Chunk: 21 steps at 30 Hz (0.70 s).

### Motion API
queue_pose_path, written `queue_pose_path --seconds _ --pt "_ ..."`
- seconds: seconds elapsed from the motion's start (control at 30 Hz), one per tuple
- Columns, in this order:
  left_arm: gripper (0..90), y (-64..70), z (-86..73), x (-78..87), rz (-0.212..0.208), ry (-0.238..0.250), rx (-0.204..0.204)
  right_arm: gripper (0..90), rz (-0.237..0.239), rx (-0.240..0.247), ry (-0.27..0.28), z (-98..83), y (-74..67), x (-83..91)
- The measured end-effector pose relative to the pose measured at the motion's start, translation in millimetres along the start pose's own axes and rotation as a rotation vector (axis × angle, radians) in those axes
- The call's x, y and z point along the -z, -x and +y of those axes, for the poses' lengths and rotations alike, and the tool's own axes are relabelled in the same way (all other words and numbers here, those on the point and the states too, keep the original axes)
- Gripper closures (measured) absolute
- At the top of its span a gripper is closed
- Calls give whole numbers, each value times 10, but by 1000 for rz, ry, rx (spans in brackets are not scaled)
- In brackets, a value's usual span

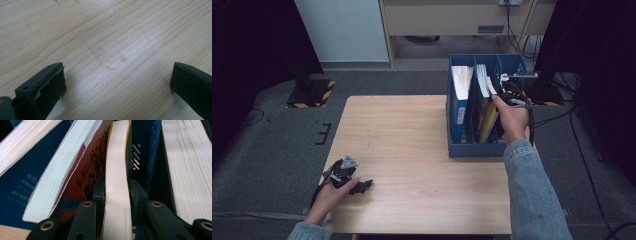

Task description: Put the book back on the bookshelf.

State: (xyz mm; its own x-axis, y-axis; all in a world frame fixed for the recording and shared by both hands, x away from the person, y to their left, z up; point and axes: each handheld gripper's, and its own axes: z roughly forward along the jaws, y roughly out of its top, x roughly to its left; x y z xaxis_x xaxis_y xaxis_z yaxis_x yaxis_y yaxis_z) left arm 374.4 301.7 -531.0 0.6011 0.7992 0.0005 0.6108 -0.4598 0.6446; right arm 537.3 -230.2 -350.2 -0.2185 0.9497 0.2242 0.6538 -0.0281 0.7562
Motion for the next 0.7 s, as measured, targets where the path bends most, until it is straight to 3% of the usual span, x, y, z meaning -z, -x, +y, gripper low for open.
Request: queue_pose_path --seconds 0.7 --pt "0 -3 1 -1 -3 1 -3 747 -8 17 42 141 -8 -126"
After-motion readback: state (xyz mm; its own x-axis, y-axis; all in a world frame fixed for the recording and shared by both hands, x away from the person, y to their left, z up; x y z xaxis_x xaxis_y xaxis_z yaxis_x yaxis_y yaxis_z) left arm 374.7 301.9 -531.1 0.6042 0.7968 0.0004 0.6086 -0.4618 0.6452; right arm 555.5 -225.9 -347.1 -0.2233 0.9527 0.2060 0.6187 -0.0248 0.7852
